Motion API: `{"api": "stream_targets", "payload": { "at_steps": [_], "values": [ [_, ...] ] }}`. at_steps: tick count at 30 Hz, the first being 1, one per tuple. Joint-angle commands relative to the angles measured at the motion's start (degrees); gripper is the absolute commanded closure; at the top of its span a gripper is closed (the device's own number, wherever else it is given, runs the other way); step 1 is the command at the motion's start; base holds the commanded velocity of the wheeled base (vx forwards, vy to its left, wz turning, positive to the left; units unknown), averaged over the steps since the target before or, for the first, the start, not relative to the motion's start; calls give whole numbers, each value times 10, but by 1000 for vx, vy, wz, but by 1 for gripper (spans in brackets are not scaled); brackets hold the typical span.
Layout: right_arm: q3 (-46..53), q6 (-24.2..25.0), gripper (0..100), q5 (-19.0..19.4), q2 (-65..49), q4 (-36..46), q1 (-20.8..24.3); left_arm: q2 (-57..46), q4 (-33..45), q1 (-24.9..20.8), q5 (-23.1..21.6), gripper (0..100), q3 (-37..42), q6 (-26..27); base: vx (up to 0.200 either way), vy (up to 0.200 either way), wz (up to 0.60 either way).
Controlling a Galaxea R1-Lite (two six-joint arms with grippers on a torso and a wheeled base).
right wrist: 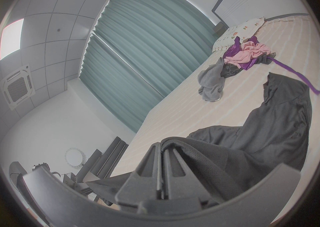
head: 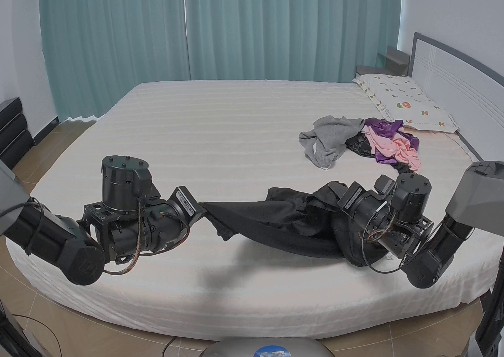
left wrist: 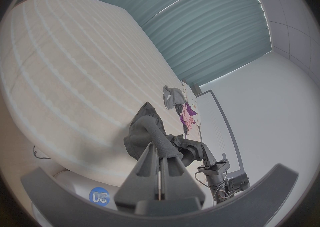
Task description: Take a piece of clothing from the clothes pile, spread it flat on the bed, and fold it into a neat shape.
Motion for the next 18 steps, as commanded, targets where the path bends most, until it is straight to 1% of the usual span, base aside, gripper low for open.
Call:
{"api": "stream_targets", "payload": {
  "at_steps": [1, 16, 18],
  "values": [
    [1, 0, 100, 0, -1, 0, 0, -4, 0, 0, 0, 100, 0, 0, 0, 200, 0],
    [2, 0, 100, 0, -10, -2, 0, -8, 0, 0, 1, 100, 0, 1, 0, 200, 0],
    [3, 0, 100, 0, -17, -2, 0, -16, 1, 0, 1, 100, 0, 1, 0, 0, 0]
  ]
}}
